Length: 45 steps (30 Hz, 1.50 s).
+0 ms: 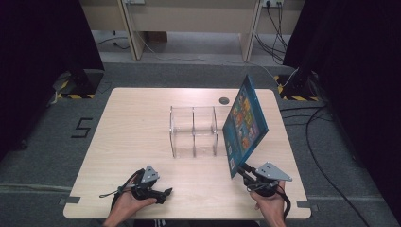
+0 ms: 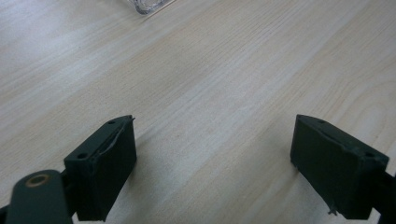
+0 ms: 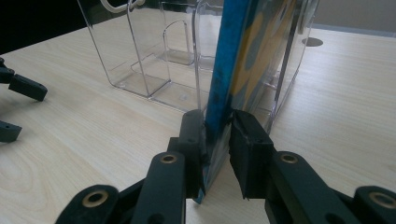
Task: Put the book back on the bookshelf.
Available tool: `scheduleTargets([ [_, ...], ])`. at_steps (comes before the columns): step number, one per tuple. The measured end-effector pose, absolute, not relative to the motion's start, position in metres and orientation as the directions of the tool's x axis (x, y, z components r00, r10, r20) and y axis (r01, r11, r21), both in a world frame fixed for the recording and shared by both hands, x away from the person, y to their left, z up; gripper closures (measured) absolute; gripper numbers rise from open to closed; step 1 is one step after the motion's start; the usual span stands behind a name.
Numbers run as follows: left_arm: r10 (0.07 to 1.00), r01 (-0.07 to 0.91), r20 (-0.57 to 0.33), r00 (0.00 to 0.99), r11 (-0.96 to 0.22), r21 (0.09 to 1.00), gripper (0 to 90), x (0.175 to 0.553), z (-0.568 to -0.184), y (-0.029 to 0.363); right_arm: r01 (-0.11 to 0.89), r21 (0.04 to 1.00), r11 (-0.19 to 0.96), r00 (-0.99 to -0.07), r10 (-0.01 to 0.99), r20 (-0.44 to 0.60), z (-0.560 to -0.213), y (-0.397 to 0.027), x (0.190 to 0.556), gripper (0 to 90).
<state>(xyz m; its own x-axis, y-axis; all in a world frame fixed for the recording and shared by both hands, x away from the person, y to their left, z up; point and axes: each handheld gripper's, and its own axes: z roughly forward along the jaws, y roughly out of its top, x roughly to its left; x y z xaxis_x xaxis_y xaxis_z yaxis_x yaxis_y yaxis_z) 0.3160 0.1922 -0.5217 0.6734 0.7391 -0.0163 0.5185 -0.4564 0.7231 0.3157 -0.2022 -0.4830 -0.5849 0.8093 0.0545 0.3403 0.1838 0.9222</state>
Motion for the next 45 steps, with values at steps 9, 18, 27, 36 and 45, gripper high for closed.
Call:
scheduleTargets([
  [9,0.739,0.518,-0.016,0.673,-0.456,0.723,13.4,0.316,-0.522,0.192,0.348,0.92,0.177,-0.598,0.798,0.072,-0.485,-0.201,0.316,71.2],
  [18,0.738,0.519,-0.016,0.675,-0.458,0.722,13.5,0.316,-0.522,0.193,0.397,0.905,0.153,-0.588,0.8,0.123,-0.485,-0.21,0.308,54.9],
  [27,0.735,0.517,-0.018,0.678,-0.459,0.723,13.5,0.316,-0.522,0.193,0.422,0.903,0.078,-0.538,0.824,0.18,-0.482,-0.23,0.302,45.7],
  [36,0.732,0.513,-0.016,0.681,-0.462,0.724,13.3,0.315,-0.522,0.194,0.48,0.876,0.045,-0.494,0.839,0.227,-0.487,-0.243,0.297,36.0],
  [45,0.73,0.512,-0.016,0.683,-0.464,0.723,13.1,0.315,-0.522,0.194,0.495,0.868,0.053,-0.483,0.847,0.224,-0.489,-0.25,0.293,30.2],
])
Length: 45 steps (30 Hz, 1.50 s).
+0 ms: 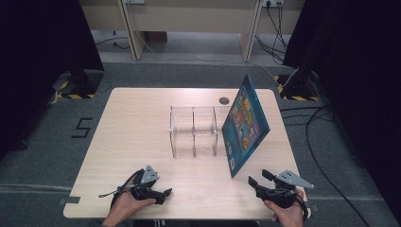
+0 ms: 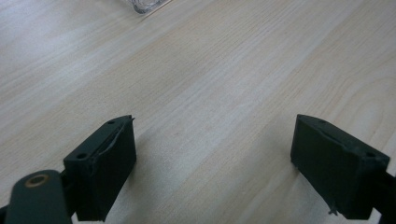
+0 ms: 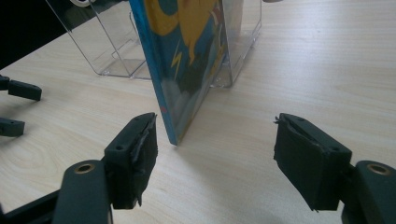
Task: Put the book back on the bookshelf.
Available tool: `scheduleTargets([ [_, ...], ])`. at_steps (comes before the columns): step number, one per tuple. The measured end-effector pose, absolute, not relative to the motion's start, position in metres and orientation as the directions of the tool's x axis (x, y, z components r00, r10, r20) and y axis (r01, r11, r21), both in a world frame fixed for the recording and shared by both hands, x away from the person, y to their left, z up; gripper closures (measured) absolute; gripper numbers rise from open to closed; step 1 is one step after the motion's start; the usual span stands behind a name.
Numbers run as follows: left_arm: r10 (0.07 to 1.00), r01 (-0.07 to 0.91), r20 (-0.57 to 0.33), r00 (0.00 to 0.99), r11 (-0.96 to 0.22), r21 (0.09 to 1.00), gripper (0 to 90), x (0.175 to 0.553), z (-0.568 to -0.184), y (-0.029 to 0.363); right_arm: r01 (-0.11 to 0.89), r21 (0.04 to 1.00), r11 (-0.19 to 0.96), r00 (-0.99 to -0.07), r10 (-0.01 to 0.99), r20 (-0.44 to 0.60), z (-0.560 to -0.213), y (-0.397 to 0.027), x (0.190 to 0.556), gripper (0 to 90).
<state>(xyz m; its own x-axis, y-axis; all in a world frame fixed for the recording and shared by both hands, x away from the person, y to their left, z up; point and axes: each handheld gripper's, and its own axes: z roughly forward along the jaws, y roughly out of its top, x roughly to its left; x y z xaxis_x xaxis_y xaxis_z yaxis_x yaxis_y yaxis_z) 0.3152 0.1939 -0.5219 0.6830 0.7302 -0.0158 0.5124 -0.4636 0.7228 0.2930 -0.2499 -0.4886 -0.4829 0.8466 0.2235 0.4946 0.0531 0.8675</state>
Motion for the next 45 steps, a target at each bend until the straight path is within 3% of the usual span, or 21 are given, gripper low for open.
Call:
scheduleTargets([
  [9,0.73,0.512,-0.016,0.684,-0.464,0.723,13.1,0.315,-0.522,0.194,0.486,0.869,0.096,-0.455,0.876,0.158,-0.488,-0.251,0.287,18.3],
  [45,0.725,0.502,-0.016,0.689,-0.46,0.732,12.3,0.314,-0.523,0.195,0.602,0.758,0.251,-0.432,0.901,0.044,-0.504,-0.266,0.259,16.1],
])
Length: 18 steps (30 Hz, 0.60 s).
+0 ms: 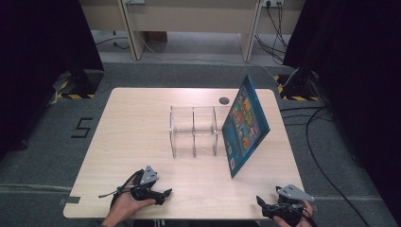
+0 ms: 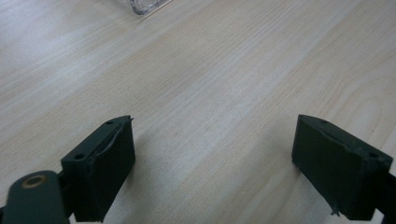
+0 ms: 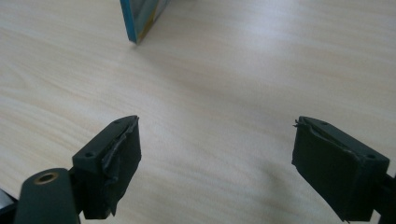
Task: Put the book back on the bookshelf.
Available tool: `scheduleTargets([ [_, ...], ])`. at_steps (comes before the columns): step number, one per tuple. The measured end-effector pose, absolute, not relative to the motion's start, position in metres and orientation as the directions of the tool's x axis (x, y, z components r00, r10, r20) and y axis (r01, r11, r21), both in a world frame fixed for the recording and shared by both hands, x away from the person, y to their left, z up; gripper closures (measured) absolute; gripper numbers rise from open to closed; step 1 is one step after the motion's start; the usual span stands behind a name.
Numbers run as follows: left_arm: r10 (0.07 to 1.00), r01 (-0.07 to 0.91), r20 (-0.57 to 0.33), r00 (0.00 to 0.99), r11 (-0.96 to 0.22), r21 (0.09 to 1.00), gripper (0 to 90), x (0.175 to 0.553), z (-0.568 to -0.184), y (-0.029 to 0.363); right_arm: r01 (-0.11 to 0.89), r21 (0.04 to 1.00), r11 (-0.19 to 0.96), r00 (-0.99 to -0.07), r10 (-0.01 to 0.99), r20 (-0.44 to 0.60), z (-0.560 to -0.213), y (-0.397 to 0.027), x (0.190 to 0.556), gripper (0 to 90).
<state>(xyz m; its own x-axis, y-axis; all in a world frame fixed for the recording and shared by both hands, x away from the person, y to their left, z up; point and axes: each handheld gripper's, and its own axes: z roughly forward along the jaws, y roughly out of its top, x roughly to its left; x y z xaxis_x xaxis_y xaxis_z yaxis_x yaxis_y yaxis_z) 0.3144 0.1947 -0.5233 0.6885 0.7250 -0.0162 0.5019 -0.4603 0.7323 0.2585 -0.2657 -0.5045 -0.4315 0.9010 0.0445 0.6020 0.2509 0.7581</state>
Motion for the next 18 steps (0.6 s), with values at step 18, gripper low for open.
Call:
scheduleTargets([
  [18,0.725,0.501,-0.015,0.689,-0.46,0.733,12.2,0.314,-0.523,0.195,0.625,0.71,0.325,-0.455,0.89,-0.007,-0.518,-0.269,0.252,14.9],
])
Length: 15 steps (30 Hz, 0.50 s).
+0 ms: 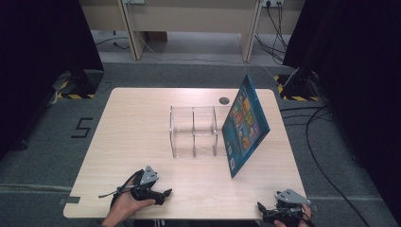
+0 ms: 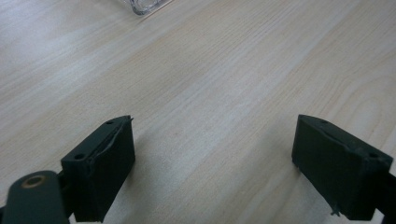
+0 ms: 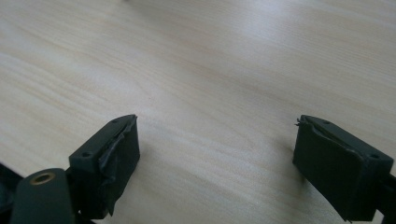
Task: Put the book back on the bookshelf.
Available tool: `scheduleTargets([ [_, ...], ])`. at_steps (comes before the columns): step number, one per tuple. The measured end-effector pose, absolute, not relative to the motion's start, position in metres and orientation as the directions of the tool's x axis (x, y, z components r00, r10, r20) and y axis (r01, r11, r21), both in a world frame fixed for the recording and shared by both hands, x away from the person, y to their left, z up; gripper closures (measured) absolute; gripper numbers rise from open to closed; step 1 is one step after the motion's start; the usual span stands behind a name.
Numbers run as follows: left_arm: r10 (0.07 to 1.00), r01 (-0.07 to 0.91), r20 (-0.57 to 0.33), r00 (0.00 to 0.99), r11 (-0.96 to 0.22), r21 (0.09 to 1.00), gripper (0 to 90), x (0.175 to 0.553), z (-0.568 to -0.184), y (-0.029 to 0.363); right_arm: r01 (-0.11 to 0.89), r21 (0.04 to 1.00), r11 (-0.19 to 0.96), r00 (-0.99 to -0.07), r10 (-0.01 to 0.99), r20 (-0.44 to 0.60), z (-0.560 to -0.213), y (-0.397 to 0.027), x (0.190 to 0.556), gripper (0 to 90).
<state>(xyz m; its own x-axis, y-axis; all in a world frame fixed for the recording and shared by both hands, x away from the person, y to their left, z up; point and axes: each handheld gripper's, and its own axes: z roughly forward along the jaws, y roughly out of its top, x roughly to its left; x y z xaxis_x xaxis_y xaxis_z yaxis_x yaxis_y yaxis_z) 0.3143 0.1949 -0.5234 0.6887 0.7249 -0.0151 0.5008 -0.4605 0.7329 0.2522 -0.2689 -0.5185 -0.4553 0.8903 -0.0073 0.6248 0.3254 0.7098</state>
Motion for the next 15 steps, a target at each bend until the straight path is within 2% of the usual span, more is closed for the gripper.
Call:
scheduleTargets([
  [8,0.725,0.501,-0.015,0.689,-0.46,0.733,12.2,0.3143,-0.5234,0.1948,0.61,0.714,0.344,-0.483,0.876,-0.009,-0.5191,-0.2729,0.251,14.8],
  [15,0.725,0.501,-0.016,0.689,-0.461,0.733,11.7,0.3143,-0.5236,0.1945,0.619,0.712,0.33,-0.466,0.885,-0.005,-0.5186,-0.2756,0.2513,14.8],
])
